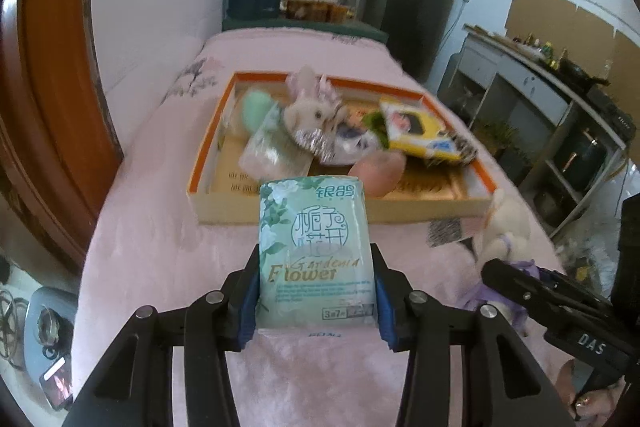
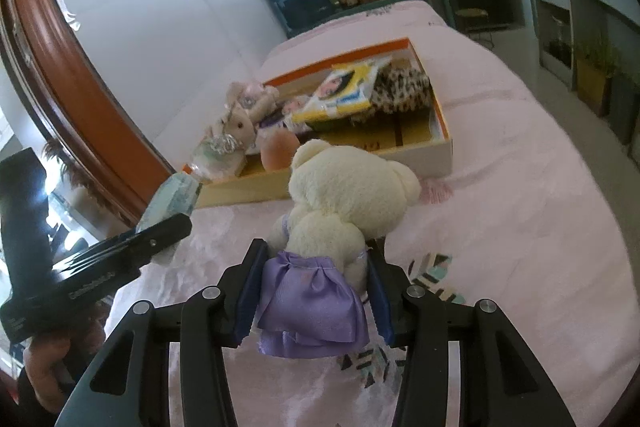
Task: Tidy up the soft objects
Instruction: 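Carry the tissue pack and teddy bear with both tools over the box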
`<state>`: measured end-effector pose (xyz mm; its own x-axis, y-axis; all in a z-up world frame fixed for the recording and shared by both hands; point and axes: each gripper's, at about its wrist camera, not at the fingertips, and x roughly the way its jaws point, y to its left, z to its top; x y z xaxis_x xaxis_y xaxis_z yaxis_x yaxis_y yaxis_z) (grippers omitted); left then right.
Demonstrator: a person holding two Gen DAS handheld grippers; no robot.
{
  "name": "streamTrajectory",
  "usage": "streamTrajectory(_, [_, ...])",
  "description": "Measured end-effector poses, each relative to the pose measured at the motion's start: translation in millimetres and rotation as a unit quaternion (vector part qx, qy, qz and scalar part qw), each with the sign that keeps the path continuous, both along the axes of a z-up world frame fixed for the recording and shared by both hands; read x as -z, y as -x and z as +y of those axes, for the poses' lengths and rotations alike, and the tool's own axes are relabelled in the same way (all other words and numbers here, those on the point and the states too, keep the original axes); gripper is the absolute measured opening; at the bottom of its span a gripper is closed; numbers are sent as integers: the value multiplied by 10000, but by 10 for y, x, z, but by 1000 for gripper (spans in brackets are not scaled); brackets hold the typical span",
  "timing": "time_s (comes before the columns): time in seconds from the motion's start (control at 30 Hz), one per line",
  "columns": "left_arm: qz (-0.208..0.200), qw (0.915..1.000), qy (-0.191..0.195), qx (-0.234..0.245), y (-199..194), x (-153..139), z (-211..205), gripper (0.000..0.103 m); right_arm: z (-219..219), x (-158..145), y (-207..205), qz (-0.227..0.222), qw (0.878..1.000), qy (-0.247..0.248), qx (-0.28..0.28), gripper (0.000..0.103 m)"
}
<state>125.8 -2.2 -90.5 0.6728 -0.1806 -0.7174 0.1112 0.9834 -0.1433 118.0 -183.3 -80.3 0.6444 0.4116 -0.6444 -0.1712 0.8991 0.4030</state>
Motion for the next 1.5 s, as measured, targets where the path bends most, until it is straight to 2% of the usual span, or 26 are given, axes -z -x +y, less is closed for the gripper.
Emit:
streamTrajectory(0.47, [-639, 9975, 286, 87, -86, -624, 11, 47, 119, -648, -141, -593, 9967, 542, -147, 49])
streamTrajectory(0.83, [-791, 9966, 232, -9, -286, -839, 44, 47, 281, -958, -425, -746, 9938, 795, -207, 49])
streamTrajectory(1.2, [-743, 9969, 240, -93, -634, -921, 109, 47, 327, -1038, -828, -715, 9928, 926, -249, 49])
streamTrajectory(1.5, [-616, 9976, 298, 24, -999, -847, -26, 47, 267, -885, -1190, -544, 9920, 1127, -185, 49])
